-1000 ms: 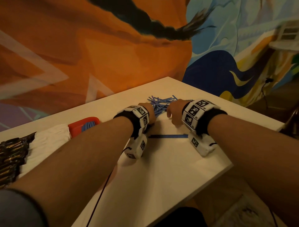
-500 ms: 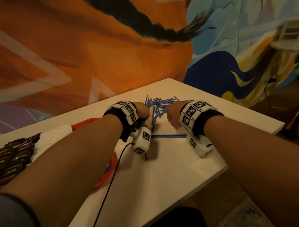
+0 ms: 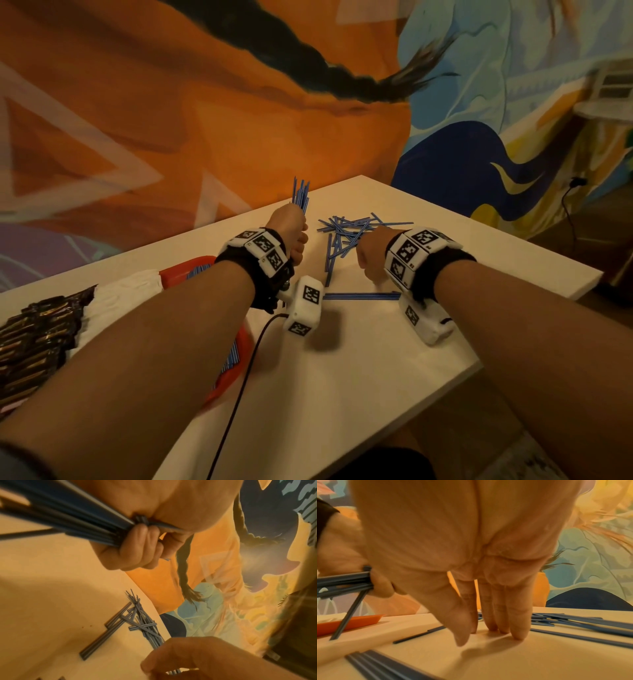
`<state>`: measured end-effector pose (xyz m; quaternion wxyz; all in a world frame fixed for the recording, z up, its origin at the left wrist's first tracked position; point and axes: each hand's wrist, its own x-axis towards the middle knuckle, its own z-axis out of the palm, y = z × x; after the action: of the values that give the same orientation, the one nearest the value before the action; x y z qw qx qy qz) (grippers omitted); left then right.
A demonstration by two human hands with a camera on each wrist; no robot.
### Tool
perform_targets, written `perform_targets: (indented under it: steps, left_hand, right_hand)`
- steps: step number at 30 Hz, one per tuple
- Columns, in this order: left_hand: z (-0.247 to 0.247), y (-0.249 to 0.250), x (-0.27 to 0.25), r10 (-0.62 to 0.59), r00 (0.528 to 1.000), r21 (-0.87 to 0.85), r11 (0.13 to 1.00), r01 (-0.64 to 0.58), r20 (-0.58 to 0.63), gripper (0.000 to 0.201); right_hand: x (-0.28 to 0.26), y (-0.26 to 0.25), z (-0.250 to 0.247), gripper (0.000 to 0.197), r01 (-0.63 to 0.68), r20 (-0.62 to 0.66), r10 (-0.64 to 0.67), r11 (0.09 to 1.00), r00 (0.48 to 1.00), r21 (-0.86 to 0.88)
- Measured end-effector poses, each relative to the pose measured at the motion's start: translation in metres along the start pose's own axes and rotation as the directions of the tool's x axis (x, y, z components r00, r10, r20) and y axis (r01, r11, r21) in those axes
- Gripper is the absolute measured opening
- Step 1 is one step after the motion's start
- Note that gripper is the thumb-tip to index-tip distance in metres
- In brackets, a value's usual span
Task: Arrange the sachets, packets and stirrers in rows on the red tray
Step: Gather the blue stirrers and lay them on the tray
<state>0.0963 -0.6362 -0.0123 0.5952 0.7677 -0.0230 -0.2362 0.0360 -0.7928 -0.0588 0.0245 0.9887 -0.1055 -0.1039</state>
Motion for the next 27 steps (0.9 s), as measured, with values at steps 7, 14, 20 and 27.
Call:
perform_targets:
  steps: [7, 14, 20, 27]
  left_hand:
    - [-0.023, 0.015, -0.007, 0.108, 0.99, -0.237, 0.968, -0.083, 0.095, 0.02]
    - [-0.061, 0.021, -0.024, 0.248, 0.95, -0.51, 0.852, -0.119, 0.192, 0.028]
    - [-0.087, 0.019, -0.037, 0.333, 0.92, -0.652, 0.748, -0.126, 0.205, 0.03]
    - [-0.119, 0.012, -0.049, 0.421, 0.899, -0.756, 0.625, -0.194, 0.118, 0.033]
  right_hand:
    - [-0.01, -0.005, -0.006, 0.031, -0.01, 0.046, 0.01, 1.0, 0.999, -0.007]
    - [-0.031, -0.034, -0.037, 0.034, 0.089, -0.117, -0.051, 0.934, 0.992, 0.345]
    - [-0.038, -0.111, -0.063, 0.06, 0.211, -0.098, -0.31, 0.355, 0.946, 0.911]
    - [-0.043, -0.163, -0.07, 0.027, 0.24, -0.058, -0.425, 0.388, 0.903, 0.89]
